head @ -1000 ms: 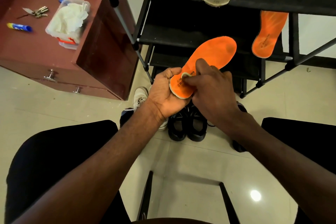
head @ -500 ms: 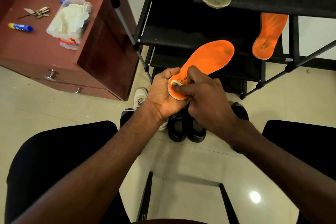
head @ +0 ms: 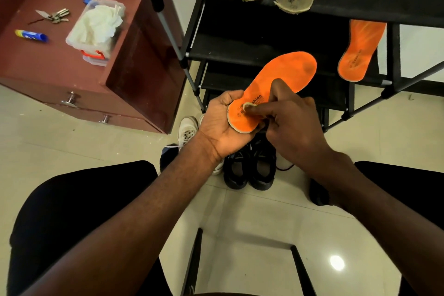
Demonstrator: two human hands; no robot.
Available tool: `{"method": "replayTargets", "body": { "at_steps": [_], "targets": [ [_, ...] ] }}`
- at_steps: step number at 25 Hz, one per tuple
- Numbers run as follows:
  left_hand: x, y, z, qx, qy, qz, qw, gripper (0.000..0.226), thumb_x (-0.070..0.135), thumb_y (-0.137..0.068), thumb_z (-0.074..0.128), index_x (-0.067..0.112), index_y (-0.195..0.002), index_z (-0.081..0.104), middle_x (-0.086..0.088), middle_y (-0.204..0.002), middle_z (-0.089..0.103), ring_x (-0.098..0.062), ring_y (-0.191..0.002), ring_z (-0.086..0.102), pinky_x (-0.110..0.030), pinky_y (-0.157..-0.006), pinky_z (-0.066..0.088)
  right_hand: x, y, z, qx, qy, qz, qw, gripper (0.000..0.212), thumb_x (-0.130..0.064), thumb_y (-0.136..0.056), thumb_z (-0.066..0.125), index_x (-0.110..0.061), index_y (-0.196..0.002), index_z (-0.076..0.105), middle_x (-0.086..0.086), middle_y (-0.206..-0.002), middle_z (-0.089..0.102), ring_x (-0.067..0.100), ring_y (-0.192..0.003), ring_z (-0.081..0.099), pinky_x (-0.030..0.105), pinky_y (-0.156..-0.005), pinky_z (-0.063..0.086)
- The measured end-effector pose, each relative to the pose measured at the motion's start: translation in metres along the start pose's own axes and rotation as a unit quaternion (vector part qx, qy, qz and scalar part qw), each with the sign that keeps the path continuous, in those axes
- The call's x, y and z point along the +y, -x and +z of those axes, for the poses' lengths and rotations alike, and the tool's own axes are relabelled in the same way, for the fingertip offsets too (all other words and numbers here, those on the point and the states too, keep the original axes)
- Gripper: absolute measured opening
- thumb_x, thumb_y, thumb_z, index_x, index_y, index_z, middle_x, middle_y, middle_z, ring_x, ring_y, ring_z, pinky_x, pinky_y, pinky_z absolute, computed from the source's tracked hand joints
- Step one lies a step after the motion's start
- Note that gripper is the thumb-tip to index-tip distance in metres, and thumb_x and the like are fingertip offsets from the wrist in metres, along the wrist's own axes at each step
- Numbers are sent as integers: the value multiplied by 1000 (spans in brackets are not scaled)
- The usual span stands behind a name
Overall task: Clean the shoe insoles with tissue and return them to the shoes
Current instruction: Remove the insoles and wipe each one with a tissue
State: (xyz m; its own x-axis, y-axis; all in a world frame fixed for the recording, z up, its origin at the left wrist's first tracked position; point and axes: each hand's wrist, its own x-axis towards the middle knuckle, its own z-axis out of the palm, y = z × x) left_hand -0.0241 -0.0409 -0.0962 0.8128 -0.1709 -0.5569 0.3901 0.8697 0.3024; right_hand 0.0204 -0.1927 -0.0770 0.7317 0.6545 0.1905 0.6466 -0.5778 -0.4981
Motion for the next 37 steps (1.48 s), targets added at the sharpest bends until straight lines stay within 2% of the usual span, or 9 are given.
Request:
{"method": "replayTargets", "body": {
  "at_steps": [4, 8, 12, 16, 21, 25, 27, 31, 37],
  "targets": [
    [-1, -1, 1, 15, 4, -3, 1000, 38, 27, -98, 47, -2, -120, 61, -16, -112, 65, -27, -107, 65, -38, -113, 43, -23, 2, 5, -2, -47, -14, 999, 43, -4, -83, 62, -25, -117, 78, -4, -90, 41, 18, -83, 49, 46, -67, 43],
    [3, 0, -3, 23, 8, -1, 1000, 49, 27, -100, 48, 0, -140, 49, -18, -127, 58, -29, -121, 56, -39, -127, 27, -19, 10, -1, -11, 17, -61, 998, 43, -3, -80, 73, -27, -116, 78, -5, -91, 34, 23, -81, 51, 42, -68, 36],
    [0, -1, 2, 20, 10, 15, 1000, 49, 24, -95, 49, -2, -137, 55, -18, -127, 62, -29, -116, 61, -41, -125, 32, -14, 0, 3, 15, 5, 20, 1000, 40, -5, -83, 66, -25, -115, 79, -1, -91, 39, 28, -83, 55, 45, -69, 40],
    [4, -4, -7, 46, 31, 21, 998, 66, 28, -98, 50, -3, -154, 39, -22, -143, 49, -33, -133, 49, -44, -126, 28, -31, 10, 7, -27, -24, -48, 998, 46, 0, -82, 71, -27, -117, 78, -1, -89, 41, 23, -82, 52, 43, -67, 39],
    [7, 1, 2, 62, 11, 54, 997, 40, 27, -104, 40, -3, -117, 64, -21, -108, 70, -33, -97, 67, -38, -98, 51, -10, 11, 4, 6, 22, 22, 1000, 45, 4, -80, 72, -26, -113, 80, -1, -92, 41, 21, -86, 52, 44, -71, 40],
    [6, 0, 0, 54, 17, 40, 998, 55, 29, -101, 45, -3, -145, 48, -21, -136, 52, -33, -126, 53, -40, -123, 33, -31, 10, 12, 1, -47, 0, 999, 44, 2, -83, 69, -24, -117, 78, 2, -90, 44, 21, -84, 51, 47, -68, 43],
    [7, 2, -1, 50, 20, 45, 998, 64, 29, -100, 47, -1, -155, 38, -21, -140, 48, -33, -129, 49, -41, -125, 30, -33, 17, 9, -8, -32, -44, 998, 44, 2, -82, 73, -24, -116, 78, 0, -90, 43, 23, -83, 53, 46, -68, 43],
    [5, 2, 2, 47, 19, 60, 997, 39, 27, -103, 43, 1, -128, 59, -19, -115, 69, -31, -100, 69, -38, -100, 52, -6, 9, -1, 17, 46, -9, 999, 42, 1, -79, 76, -26, -111, 80, -4, -92, 36, 26, -84, 55, 47, -72, 43],
    [-1, 2, 3, 42, 23, 40, 998, 44, 30, -103, 43, -4, -129, 56, -20, -116, 63, -31, -111, 61, -40, -121, 37, -29, 15, 7, 8, -29, -40, 999, 44, 1, -77, 74, -26, -111, 80, 1, -88, 43, 26, -78, 54, 44, -64, 40]
  ]
}}
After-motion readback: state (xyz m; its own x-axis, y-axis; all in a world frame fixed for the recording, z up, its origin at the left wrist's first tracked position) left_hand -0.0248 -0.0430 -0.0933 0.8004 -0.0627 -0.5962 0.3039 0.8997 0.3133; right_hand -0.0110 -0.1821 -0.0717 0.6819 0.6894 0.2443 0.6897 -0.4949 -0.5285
